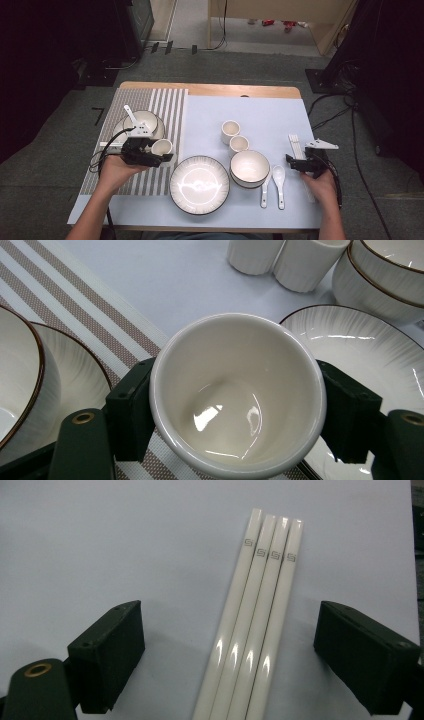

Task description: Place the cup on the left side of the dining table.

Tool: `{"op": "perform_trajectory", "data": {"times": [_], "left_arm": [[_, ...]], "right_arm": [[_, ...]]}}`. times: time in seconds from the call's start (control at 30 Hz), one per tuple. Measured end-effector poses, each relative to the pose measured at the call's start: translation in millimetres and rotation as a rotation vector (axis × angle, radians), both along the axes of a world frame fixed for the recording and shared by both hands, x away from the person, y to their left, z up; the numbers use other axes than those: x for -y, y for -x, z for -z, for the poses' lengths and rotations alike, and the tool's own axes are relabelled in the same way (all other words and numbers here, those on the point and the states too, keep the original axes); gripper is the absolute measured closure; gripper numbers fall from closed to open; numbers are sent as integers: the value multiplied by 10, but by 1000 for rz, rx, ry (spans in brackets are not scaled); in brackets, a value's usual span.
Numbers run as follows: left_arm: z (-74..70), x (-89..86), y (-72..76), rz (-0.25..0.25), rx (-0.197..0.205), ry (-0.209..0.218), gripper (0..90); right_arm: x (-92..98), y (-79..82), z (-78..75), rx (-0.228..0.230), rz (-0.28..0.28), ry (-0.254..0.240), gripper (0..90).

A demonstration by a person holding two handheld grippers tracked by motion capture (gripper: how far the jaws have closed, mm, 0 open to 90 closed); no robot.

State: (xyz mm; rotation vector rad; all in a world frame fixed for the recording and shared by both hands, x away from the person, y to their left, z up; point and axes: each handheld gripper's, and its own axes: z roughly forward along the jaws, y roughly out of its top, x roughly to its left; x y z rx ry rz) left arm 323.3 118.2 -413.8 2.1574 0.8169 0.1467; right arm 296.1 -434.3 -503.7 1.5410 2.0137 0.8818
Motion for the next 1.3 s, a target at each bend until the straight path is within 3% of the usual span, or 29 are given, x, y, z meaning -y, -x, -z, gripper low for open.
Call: {"op": "perform_trajectory", "data": {"times": [0.4, 0.73, 1.3], "left_arm": [[37, -75, 58, -9, 0, -21, 279], [93, -127, 119, -17, 13, -14, 278], [198, -243, 157, -29, -4, -4, 278]], "right_arm": [[0, 0, 0, 0, 0, 0, 125], [0, 0, 0, 0, 0, 0, 125], [0, 0, 0, 0, 0, 0, 125]]}}
